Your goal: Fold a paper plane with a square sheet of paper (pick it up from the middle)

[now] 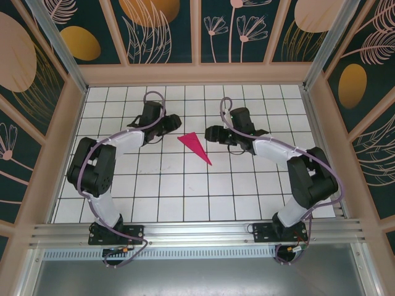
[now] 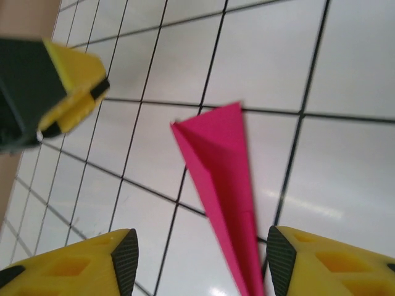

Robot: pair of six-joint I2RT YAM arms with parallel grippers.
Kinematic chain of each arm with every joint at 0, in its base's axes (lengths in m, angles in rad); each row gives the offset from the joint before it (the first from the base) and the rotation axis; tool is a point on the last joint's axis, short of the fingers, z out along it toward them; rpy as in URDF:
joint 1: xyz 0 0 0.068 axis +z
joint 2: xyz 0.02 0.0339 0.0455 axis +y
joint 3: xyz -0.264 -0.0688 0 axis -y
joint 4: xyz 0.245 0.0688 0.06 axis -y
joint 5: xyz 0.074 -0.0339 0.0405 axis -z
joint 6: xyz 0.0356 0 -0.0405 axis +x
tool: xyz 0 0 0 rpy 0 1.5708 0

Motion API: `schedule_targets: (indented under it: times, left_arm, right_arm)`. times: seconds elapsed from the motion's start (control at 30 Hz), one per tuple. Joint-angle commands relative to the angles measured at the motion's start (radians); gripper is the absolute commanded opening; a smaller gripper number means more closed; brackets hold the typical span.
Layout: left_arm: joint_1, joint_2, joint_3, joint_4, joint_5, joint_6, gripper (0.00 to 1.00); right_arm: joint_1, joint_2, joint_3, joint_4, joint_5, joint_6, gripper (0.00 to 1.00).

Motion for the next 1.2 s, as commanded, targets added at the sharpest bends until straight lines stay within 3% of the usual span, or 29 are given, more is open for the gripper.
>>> schedule_targets:
  times: [0.0, 0.23, 0.53, 0.83, 1.17]
  left_arm:
    - [-0.071, -0.009, 0.017, -0.126, -0.096, -0.06, 0.54]
    - [-0.223, 0.102, 0.176, -0.325, -0.341, -0.079, 0.61]
    - [-0.308, 0.266, 0.403, -0.572, -0.418, -0.076, 0.6]
    - [-0.332, 0.247, 0.424, -0.655, -0.424, -0.093, 0.48]
    - [-0.333, 0.191, 0.341, -0.605, -0.428, -0.142, 0.26]
  right_arm:
    - [-0.04, -0.005, -0.018, 0.022, 0.071, -0.029, 0.63]
    - [-0.094, -0.03, -0.099, 0.07, 0.173, -0.025, 0.7]
    - [-0.169, -0.058, -0.15, 0.086, 0.148, 0.042, 0.71]
    - [-0.172, -0.051, -0.144, 0.077, 0.127, 0.05, 0.7]
    - [-0.172, -0.023, -0.132, 0.072, 0.115, 0.059, 0.69]
